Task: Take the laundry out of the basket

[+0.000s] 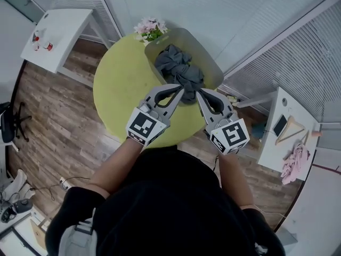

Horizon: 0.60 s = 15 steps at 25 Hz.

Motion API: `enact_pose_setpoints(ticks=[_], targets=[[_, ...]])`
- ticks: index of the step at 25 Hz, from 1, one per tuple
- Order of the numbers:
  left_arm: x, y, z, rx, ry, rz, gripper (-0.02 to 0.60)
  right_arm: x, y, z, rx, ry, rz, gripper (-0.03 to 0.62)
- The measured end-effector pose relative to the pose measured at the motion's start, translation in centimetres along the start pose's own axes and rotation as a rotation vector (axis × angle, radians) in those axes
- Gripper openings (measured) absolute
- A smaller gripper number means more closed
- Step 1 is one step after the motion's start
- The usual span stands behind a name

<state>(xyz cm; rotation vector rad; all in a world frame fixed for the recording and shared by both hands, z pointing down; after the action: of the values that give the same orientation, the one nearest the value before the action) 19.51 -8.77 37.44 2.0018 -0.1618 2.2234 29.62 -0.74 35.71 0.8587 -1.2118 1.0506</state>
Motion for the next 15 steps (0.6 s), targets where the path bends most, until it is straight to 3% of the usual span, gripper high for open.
enact_pose_setpoints(ticks=[7, 15], targets=[[-0.3, 2.9, 0.3, -0.01, -0.011, -0.022, 0.006, -0.8, -0.8, 2.9, -0.003, 0.032, -0.022, 0.023], [0.4, 5.9, 0.2, -0.114, -0.02, -0.052, 0.006, -0.7, -2.5, 6.5, -0.065, 0.067, -0.039, 0.023]])
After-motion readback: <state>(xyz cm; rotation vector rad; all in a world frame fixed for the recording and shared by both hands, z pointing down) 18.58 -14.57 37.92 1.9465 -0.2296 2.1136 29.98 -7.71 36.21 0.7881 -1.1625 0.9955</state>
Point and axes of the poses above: the fingertips, and each gripper's own axes: z forward along the fingers, y to its left, x out of its underside, the point moved 6 cm from there along -z, backward along the fingers, and after that the axes turned 5 degrees about -x, right-handed, at the moved point
